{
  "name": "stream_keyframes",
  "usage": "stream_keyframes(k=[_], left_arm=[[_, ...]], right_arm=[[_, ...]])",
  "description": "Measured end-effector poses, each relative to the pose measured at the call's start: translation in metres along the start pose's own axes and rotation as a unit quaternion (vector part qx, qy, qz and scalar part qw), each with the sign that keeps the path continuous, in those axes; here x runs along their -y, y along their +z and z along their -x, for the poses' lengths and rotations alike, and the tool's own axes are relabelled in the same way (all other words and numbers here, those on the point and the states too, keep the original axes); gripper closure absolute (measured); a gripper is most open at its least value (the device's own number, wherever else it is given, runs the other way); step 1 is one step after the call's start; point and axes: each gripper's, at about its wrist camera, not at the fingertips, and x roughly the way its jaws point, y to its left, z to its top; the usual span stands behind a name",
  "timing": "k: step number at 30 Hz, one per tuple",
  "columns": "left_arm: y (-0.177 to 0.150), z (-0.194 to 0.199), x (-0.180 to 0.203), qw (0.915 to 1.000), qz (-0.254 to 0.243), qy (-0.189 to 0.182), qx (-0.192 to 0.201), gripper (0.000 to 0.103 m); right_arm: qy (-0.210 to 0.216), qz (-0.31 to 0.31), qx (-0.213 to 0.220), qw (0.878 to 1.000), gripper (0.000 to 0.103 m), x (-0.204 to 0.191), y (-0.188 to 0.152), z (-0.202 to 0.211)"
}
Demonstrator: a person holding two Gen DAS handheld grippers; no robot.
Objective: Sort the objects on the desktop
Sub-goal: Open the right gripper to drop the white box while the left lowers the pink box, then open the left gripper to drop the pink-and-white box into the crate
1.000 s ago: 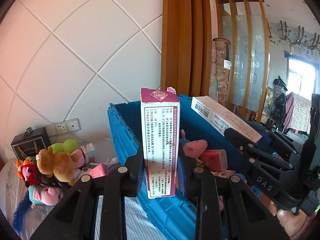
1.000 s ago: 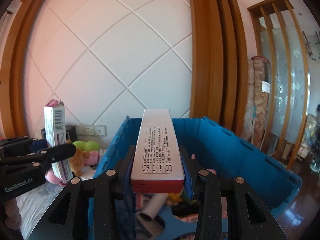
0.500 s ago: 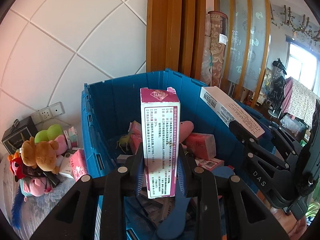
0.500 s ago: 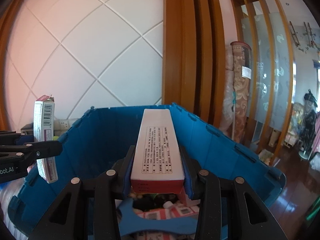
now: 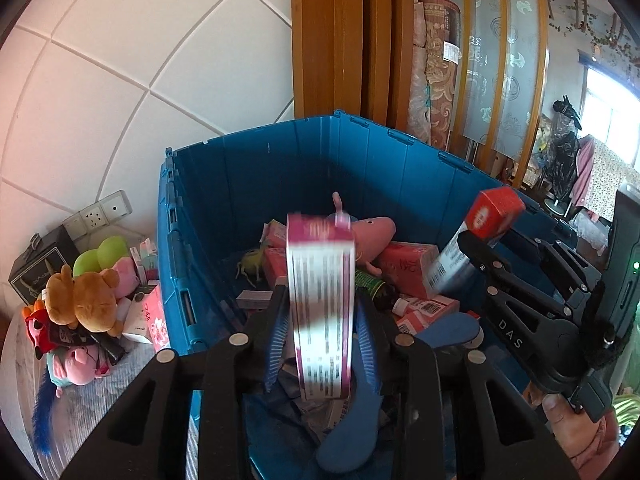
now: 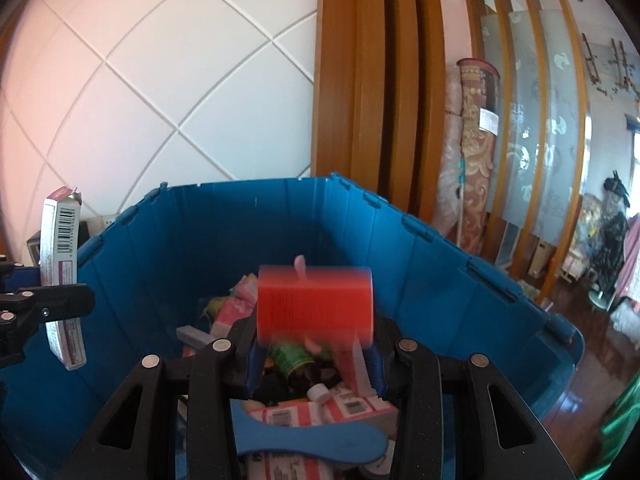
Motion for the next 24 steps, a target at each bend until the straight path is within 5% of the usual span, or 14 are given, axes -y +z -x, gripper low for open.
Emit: stream_keyframes(k=[7,13,24], left_arm=[[0.001,0.0,-0.002,1.0,0.001,-0.009,0.001,0.058],[0.0,0.004,-0.003,0.9998,-0.001,-0.012,0.014,0.043],[-0.003,0.036,-0.028,0.9975,0.011,-0.005,0.069,0.036]], right_arm=[[-0.005,-0.006,0.0,1.0,0.06,0.002,-0.003,-0.002],[-0.012,-0.005,0.023,1.0,0.002,0.002,0.001,0.007],[-0.018,0.001,0.002,1.0,0.0,-0.009,0.005,0.01]])
